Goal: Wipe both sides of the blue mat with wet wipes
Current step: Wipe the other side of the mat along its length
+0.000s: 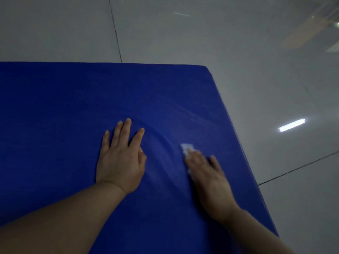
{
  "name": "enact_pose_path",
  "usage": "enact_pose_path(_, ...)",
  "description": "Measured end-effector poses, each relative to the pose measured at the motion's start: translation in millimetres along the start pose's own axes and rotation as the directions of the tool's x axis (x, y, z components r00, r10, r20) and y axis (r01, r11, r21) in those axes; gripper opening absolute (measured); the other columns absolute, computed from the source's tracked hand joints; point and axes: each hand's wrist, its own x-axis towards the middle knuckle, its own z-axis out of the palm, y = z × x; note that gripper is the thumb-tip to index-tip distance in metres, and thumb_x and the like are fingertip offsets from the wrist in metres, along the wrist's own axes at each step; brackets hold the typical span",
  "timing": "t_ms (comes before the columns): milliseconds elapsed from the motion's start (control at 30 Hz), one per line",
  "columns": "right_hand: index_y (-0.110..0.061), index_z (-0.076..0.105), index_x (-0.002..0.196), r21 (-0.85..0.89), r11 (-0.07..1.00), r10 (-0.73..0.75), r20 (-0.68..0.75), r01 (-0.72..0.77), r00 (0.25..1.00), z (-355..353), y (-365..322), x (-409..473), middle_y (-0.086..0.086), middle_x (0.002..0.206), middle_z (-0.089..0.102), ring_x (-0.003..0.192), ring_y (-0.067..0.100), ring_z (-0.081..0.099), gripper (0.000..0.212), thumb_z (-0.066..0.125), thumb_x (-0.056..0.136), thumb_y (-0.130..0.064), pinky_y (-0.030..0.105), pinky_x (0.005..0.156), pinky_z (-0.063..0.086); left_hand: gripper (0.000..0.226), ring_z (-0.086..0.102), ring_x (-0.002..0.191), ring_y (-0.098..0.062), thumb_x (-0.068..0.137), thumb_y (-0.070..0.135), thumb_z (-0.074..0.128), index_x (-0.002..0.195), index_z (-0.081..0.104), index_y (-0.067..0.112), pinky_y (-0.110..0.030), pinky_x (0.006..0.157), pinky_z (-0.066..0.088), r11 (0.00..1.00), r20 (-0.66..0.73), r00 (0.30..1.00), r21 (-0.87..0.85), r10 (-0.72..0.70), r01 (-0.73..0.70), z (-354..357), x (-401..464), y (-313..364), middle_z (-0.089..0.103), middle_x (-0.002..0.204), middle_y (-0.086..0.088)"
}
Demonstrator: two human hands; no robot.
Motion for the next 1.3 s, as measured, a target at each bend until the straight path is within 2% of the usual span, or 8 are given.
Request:
enact_pose_path(133, -0.023, 0.016, 0.151, 0.079, 0.825, 0.565, -0.131, -0.560, 0.815, -13.7, 64.5, -4.6, -0.006, 0.157, 0.014, 0.144, 0.008, 0.007, 0.054, 0.014, 0.097, -0.033, 0.041, 0.119, 0.005, 0.061, 0.014, 0.147, -0.025, 0.093, 0.036, 0.014, 0.148, 0.036, 0.019, -0.047, 0.119, 0.007, 1.000, -0.004, 1.000, -0.006, -0.001, 0.001, 1.0, -0.4, -1.0, 0.017, 0.160, -0.011)
enact_pose_path(333, -0.018, 0.025, 0.149, 0.064, 0.990, 0.125, -0.037, -0.122, 0.992, 10.7, -17.2, -31.2, -0.002, 0.157, 0.021, 0.145, 0.015, 0.016, 0.053, 0.028, 0.096, -0.019, 0.037, 0.116, 0.013, 0.056, 0.013, 0.148, -0.026, 0.095, 0.032, 0.022, 0.148, 0.036, 0.019, -0.047, 0.120, 0.007, 1.000, 0.006, 1.000, -0.013, -0.002, 0.002, -2.4, -0.8, 0.7, 0.016, 0.160, -0.011)
enact_pose_path(567, -0.017, 0.028, 0.148, 0.038, 0.989, 0.148, -0.047, -0.146, 0.988, 12.9, -13.9, -31.1, -0.004, 0.157, 0.020, 0.145, 0.014, 0.018, 0.051, 0.026, 0.098, -0.024, 0.042, 0.114, 0.017, 0.049, 0.018, 0.145, -0.023, 0.093, 0.024, 0.031, 0.134, 0.054, 0.011, -0.034, 0.121, -0.001, 0.981, -0.070, 0.994, -0.170, 0.081, -0.092, -8.0, -15.9, -0.8, 0.027, 0.156, -0.011)
enact_pose_path(767, -0.018, 0.030, 0.148, 0.031, 0.988, 0.156, -0.058, -0.154, 0.986, 12.0, -13.2, -29.8, -0.004, 0.157, 0.021, 0.145, 0.012, 0.017, 0.050, 0.026, 0.098, -0.023, 0.040, 0.115, 0.017, 0.052, 0.025, 0.142, -0.029, 0.091, 0.028, 0.030, 0.135, 0.051, 0.009, -0.048, 0.115, 0.006, 0.995, -0.040, 0.995, -0.033, 0.090, -0.092, -2.8, -87.8, -12.5, 0.029, 0.154, -0.017)
enact_pose_path(1067, -0.017, 0.012, 0.152, -0.020, 0.943, 0.330, -0.078, -0.332, 0.941, 7.9, -7.0, -36.7, -0.001, 0.157, 0.019, 0.144, 0.015, 0.018, 0.053, 0.014, 0.101, -0.030, 0.037, 0.118, 0.007, 0.055, 0.025, 0.140, -0.031, 0.090, 0.029, 0.029, 0.137, 0.049, 0.009, -0.049, 0.114, 0.009, 0.996, -0.055, 0.995, 0.039, 0.084, -0.082, 4.4, -83.2, -14.6, 0.032, 0.152, -0.020)
enact_pose_path(1167, -0.017, 0.015, 0.151, 0.010, 0.741, 0.671, -0.067, -0.672, 0.739, -3.5, 34.9, -57.8, 0.002, 0.158, 0.016, 0.145, 0.019, 0.013, 0.050, 0.017, 0.103, -0.027, 0.040, 0.119, 0.006, 0.055, 0.026, 0.141, -0.032, 0.091, 0.030, 0.028, 0.139, 0.047, 0.009, -0.048, 0.114, 0.008, 0.995, -0.041, 0.995, 0.050, 0.087, -0.085, 5.2, -83.2, -14.8, 0.031, 0.152, -0.020)
enact_pose_path(1233, -0.015, 0.016, 0.151, 0.040, 0.631, 0.775, -0.073, -0.775, 0.627, -7.2, 43.3, -66.5, 0.003, 0.158, 0.014, 0.146, 0.021, 0.011, 0.050, 0.025, 0.102, -0.018, 0.041, 0.119, 0.007, 0.056, 0.026, 0.141, -0.032, 0.091, 0.031, 0.027, 0.139, 0.047, 0.009, -0.047, 0.114, 0.006, 0.996, -0.035, 0.996, 0.049, 0.080, -0.078, 5.3, -83.5, -15.1, 0.031, 0.152, -0.020)
enact_pose_path(1300, -0.013, 0.019, 0.150, 0.041, 0.756, 0.651, -0.149, -0.653, 0.744, -2.3, 15.0, -66.3, 0.001, 0.156, 0.013, 0.145, 0.022, 0.015, 0.050, 0.026, 0.100, -0.015, 0.043, 0.119, 0.011, 0.057, 0.026, 0.141, -0.032, 0.091, 0.032, 0.026, 0.138, 0.048, 0.008, -0.046, 0.114, 0.005, 0.996, -0.035, 0.996, 0.040, 0.082, -0.081, 5.7, -83.7, -14.6, 0.031, 0.152, -0.020)
